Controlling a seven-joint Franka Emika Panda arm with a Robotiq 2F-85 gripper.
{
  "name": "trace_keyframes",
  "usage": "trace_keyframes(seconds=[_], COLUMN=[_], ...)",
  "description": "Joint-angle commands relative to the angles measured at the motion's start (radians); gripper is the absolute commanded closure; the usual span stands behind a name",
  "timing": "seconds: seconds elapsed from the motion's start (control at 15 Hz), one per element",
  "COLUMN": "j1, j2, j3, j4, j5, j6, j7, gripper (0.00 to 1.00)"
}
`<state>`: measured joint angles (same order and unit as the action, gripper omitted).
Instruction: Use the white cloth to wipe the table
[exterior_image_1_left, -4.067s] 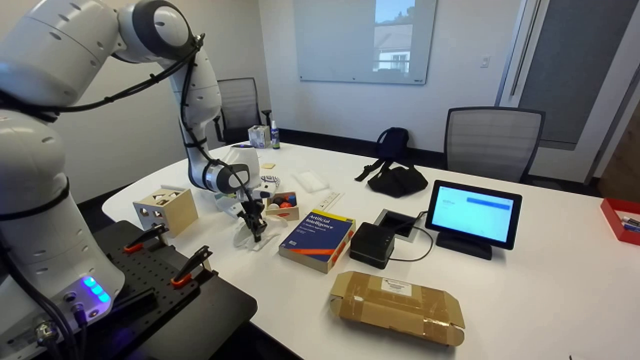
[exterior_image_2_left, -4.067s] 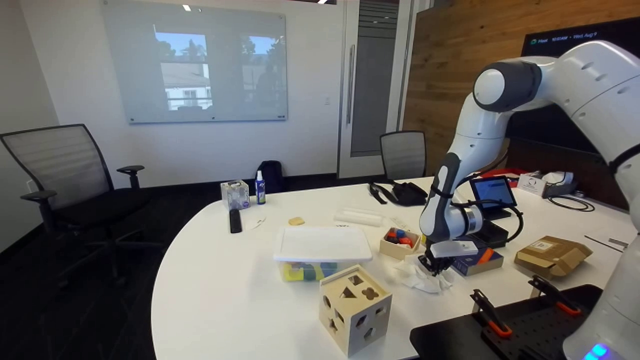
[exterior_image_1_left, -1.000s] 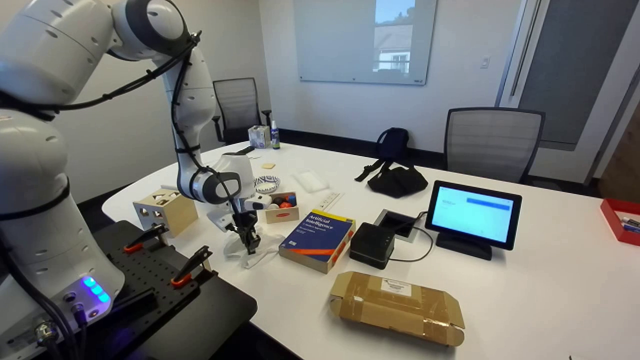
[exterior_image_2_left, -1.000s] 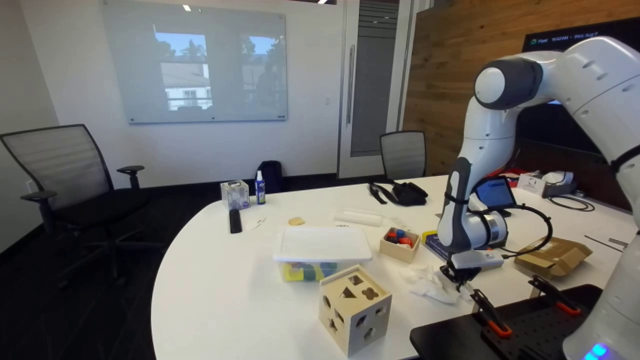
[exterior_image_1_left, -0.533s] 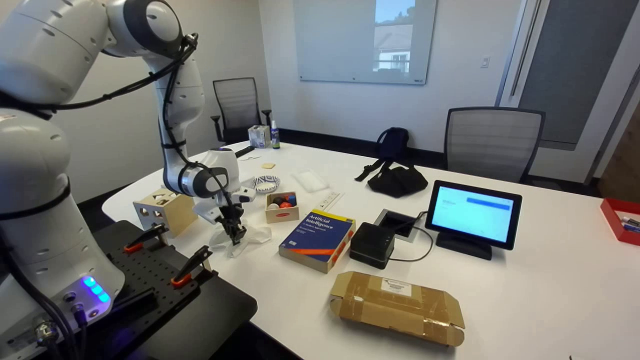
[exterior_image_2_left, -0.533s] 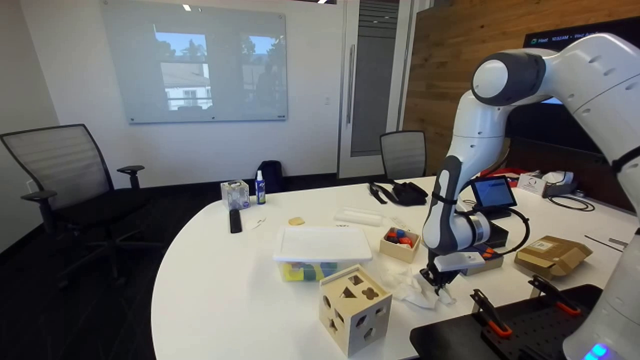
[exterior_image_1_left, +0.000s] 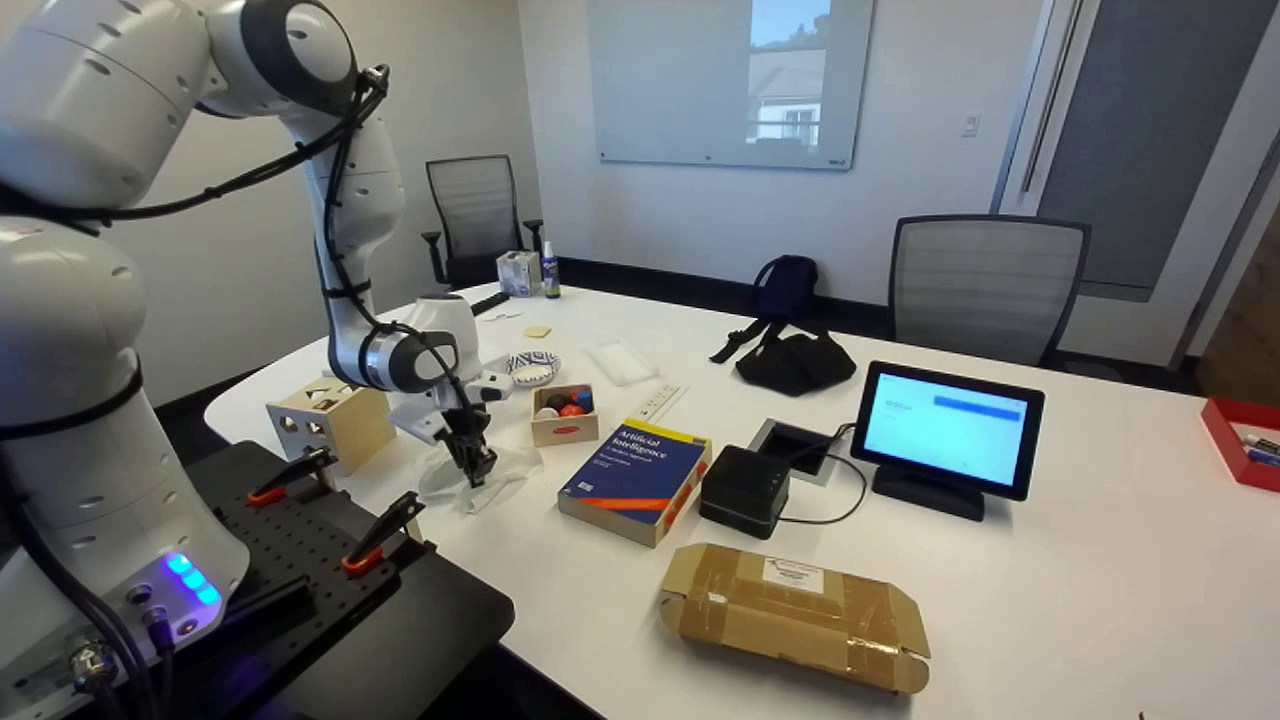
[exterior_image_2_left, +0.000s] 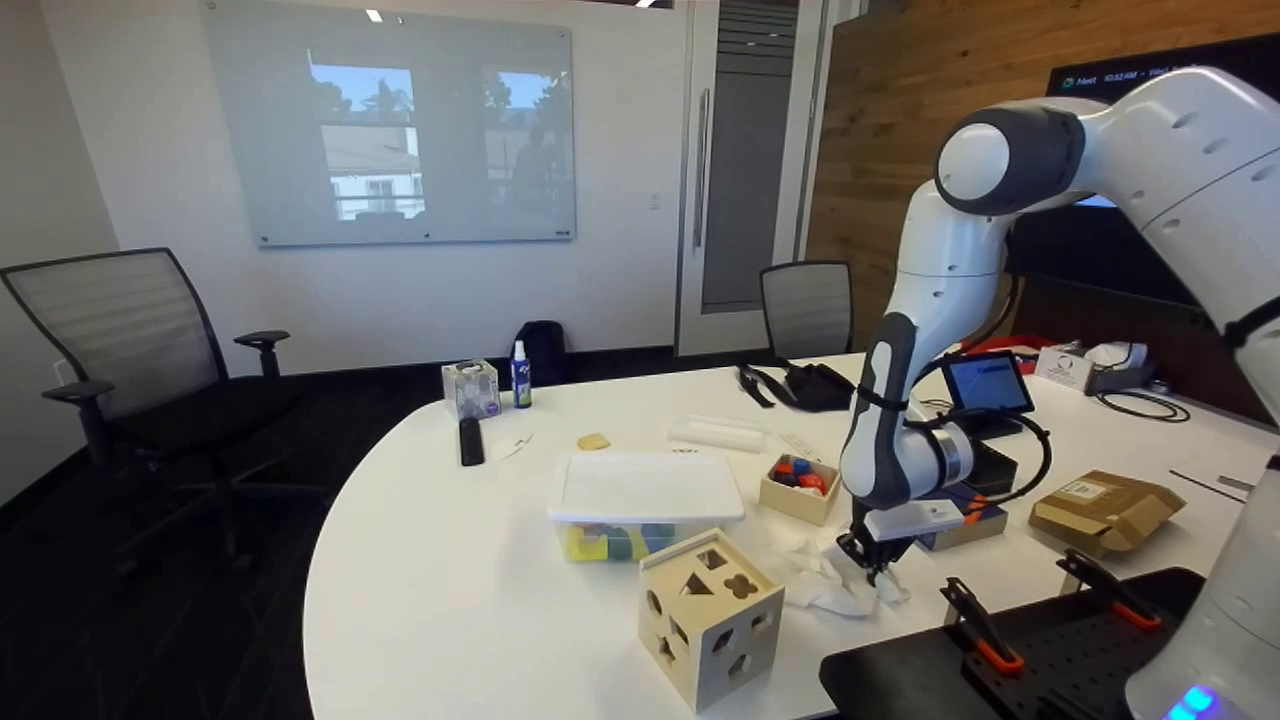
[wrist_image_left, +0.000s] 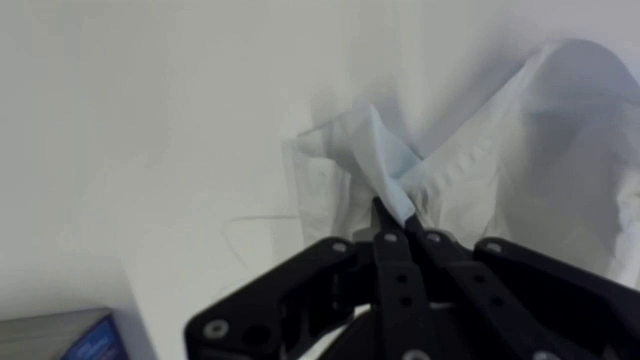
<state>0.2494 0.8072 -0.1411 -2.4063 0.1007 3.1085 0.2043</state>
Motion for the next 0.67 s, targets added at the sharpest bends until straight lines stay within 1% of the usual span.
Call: trace_keyframes(seconds=[0.0,0.13,0.2,0.27,0.4,0.47,0.6], j1=[0.008,0.005,-0.007,-0.008,-0.017,0.002,0.031], j2=[-0.027,-0.023,-0.025,-0.022,-0.055,-0.071,-0.113], j3=[-0.072,-0.097,-0.091,-0.076,-0.019,-0.004,0.048], j4=[-0.051,-0.061,-0.064,-0.056,-0.068,-0.077,-0.096], j5=[0.019,0.021,0.018,0.014,0.009,0.008,0.001], j6=[-0.004,-0.006,-0.011,-0.015,0.002,0.014,0.034], j7=[0.020,0.022,0.016,0.012,0.001,0.003,-0.004], gripper=[0.99,0.99,0.99,0.99,0.99,0.99,0.99])
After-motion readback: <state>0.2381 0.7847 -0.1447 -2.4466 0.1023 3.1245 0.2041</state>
